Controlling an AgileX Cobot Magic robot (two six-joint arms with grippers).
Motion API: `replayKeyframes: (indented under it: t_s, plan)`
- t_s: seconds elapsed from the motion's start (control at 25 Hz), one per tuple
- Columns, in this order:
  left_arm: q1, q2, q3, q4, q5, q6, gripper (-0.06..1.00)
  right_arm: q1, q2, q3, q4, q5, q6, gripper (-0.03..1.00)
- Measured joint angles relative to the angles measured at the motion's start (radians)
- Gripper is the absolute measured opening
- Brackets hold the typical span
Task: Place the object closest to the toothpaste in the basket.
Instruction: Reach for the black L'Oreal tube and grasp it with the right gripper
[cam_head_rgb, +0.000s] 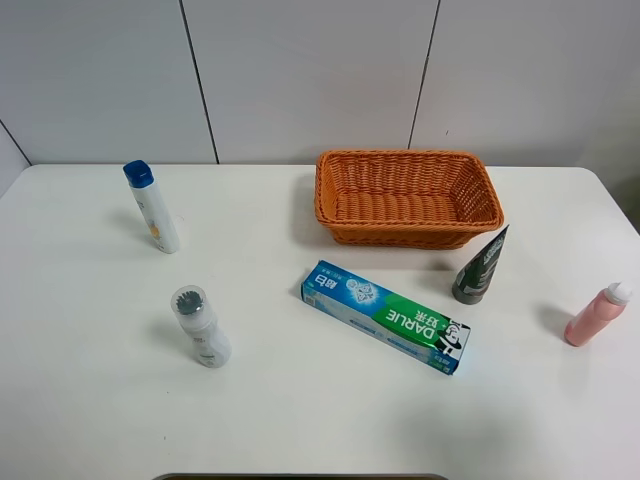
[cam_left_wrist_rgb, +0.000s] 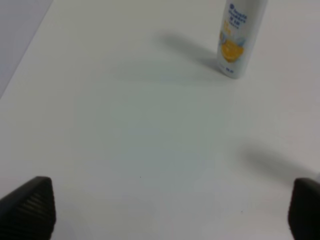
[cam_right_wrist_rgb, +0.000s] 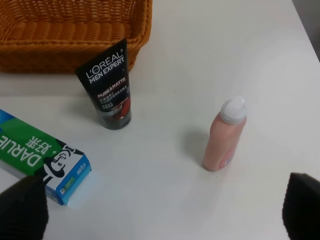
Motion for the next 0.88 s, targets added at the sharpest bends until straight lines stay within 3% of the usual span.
replayKeyframes:
  t_s: [0.56, 0.88]
  plan:
    - [0.0, 0.0, 0.0, 0.001, 0.0, 0.0, 0.94, 0.0, 0.0, 0.0, 0.0, -0.008, 0.018, 0.97]
    - [0.0, 0.0, 0.0, 0.001, 0.0, 0.0, 0.94, 0.0, 0.237, -0.217, -0.009, -0.009, -0.008, 0.97]
